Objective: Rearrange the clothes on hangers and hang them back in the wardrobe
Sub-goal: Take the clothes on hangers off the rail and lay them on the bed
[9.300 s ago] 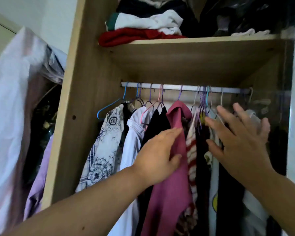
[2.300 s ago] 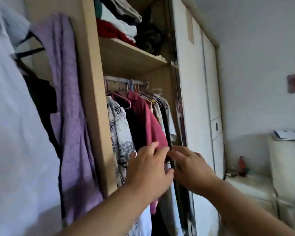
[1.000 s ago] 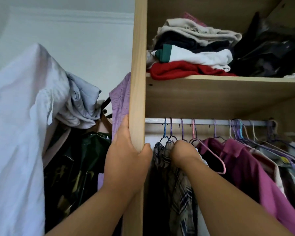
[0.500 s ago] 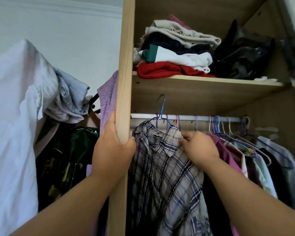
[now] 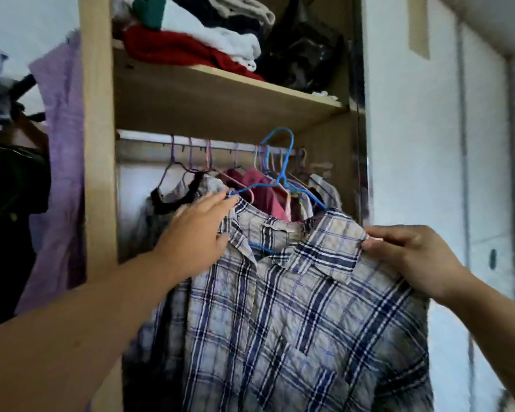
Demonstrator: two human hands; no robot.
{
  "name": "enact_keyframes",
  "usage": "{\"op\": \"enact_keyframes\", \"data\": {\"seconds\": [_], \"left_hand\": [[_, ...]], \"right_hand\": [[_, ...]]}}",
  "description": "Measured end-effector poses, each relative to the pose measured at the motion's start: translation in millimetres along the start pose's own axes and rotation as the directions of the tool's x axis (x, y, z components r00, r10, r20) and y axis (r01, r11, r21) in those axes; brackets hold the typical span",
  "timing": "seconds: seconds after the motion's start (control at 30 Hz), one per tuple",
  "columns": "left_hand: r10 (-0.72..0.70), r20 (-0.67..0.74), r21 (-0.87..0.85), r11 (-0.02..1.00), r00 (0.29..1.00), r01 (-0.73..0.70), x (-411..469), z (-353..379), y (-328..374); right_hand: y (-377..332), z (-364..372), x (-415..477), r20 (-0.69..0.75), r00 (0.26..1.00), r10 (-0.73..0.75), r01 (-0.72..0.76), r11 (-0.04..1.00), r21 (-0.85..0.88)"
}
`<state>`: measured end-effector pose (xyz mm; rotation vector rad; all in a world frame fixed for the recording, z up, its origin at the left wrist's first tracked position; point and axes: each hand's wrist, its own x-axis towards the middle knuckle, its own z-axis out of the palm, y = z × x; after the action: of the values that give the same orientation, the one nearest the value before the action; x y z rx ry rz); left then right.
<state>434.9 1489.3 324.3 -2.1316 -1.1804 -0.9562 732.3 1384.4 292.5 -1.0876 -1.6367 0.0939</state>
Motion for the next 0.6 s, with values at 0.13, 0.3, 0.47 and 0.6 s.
{"op": "enact_keyframes", "data": {"seconds": [0.13, 0.3, 0.47, 0.6], "left_hand": [[-0.030, 0.017, -0.271, 0.962, 0.999, 0.033, -7, 45, 14], [0.056, 0.080, -0.466, 0.884, 0.995, -0.012, -21, 91, 39], [0.178, 0.102, -0.686, 0.725, 0.979, -0.060, -59, 120, 84], [0.340, 0.111, -0.798, 0.590, 0.934, -0.119, -105, 129, 115]], "right_hand": [[-13, -24, -62, -0.008, 0.995, 0.095, -0.095, 0.993, -0.072], [-25, -46, -135, -0.143, 0.952, 0.271, -0.300, 0.920, -0.252], [-36, -44, -208, -0.446, 0.794, 0.413, -0.599, 0.654, -0.461], [-50, -21, -278, -0.639, 0.597, 0.484, -0.802, 0.369, -0.469]]}}
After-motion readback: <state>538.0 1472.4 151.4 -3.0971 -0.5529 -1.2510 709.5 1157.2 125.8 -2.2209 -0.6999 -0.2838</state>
